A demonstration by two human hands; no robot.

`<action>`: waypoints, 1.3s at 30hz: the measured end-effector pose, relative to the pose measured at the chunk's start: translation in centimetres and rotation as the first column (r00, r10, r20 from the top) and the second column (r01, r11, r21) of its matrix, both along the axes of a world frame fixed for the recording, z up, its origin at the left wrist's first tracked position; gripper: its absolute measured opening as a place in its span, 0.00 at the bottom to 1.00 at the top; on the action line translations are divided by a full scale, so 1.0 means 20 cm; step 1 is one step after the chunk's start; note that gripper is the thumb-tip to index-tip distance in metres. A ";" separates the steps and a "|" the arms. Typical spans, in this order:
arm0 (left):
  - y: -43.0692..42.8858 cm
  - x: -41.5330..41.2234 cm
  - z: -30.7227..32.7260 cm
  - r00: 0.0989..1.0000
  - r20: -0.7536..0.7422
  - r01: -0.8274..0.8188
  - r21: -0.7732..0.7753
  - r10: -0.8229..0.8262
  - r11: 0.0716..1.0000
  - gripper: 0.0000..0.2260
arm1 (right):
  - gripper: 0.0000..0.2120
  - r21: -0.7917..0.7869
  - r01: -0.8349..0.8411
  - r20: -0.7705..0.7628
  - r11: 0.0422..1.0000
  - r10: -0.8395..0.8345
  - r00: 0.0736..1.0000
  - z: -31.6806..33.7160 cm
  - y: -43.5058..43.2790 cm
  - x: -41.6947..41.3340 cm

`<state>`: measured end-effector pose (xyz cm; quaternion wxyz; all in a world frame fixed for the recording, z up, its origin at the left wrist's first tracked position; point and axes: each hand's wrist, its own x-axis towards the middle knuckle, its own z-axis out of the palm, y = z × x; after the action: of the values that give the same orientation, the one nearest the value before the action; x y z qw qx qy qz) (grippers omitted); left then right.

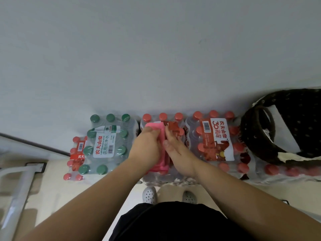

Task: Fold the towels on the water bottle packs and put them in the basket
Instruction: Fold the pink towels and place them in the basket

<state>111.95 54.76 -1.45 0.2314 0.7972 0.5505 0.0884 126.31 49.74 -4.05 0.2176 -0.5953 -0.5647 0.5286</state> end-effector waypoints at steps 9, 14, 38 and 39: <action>-0.14 -0.03 -0.16 0.954 -0.282 0.134 0.117 -0.096 0.984 0.30 | 0.34 0.098 -0.218 0.191 0.971 0.197 0.962 -0.01 0.00 0.12; -0.15 0.00 -0.17 0.901 -0.419 0.154 0.066 -0.113 0.986 0.34 | 0.37 0.201 -0.387 0.424 0.900 0.276 0.863 -0.04 0.02 0.16; -0.03 -0.24 -0.19 0.978 -0.072 0.192 -0.029 -0.193 0.981 0.32 | 0.34 0.160 -0.113 0.583 0.981 -0.002 0.812 -0.06 -0.04 -0.10; -0.02 -0.24 -0.19 0.974 -0.062 0.216 -0.017 -0.216 0.976 0.32 | 0.35 0.169 -0.105 0.592 0.980 -0.016 0.806 -0.05 -0.04 -0.12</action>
<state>107.25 54.28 -5.18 0.2258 0.8536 0.4682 0.0346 124.01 48.96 -4.98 0.0756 -0.6926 -0.6667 0.2647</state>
